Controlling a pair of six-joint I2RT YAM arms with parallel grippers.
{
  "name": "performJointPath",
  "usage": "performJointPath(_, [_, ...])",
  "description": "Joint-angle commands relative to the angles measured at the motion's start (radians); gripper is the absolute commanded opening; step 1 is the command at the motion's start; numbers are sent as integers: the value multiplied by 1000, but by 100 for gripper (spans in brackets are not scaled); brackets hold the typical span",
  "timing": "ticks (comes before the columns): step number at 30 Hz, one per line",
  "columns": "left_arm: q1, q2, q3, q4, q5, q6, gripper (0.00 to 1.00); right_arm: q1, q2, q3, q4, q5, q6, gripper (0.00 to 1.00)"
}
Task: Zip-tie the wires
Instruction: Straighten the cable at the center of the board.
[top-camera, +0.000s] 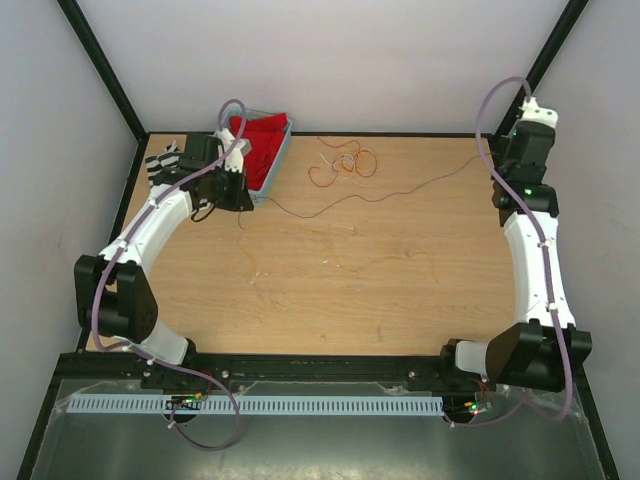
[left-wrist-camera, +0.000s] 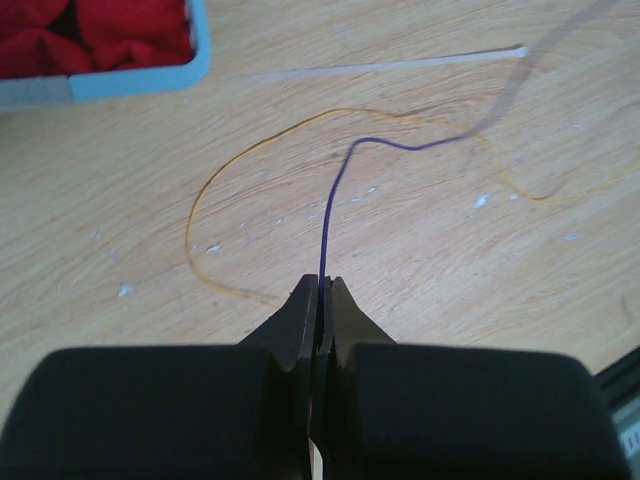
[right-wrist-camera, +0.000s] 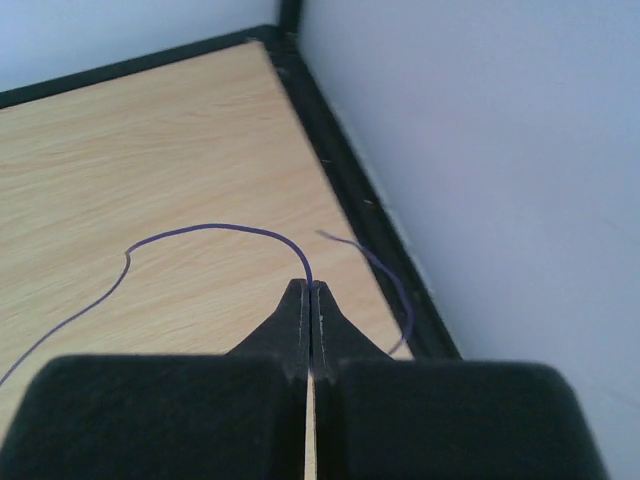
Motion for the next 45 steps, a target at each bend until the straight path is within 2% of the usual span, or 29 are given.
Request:
performJointPath(1, [-10,14,-40,-44,-187,-26,0,-73,18,-34,-29,123,-19,0])
performJointPath(7, [-8,49,-91,-86,-254,-43,0,-107,65,-189,3,100,13,0])
performJointPath(14, [-8,50,-148,-81,-340,-82,0,-107,86,-327,82,-18,69,0])
performJointPath(27, [-12,123,-232,-24,-365,-136,0,-111,225,-394,132,-26,72,1])
performJointPath(33, [-36,159,-247,9,-351,-143,3,-110,211,-372,117,-64,74,29])
performJointPath(37, [-37,169,-255,23,-350,-144,5,-111,192,-332,81,-106,66,52])
performJointPath(42, [-38,160,-260,34,-369,-142,10,-111,149,-292,63,-221,67,65])
performJointPath(45, [-33,155,-261,35,-388,-141,22,-107,129,-278,64,-307,84,72])
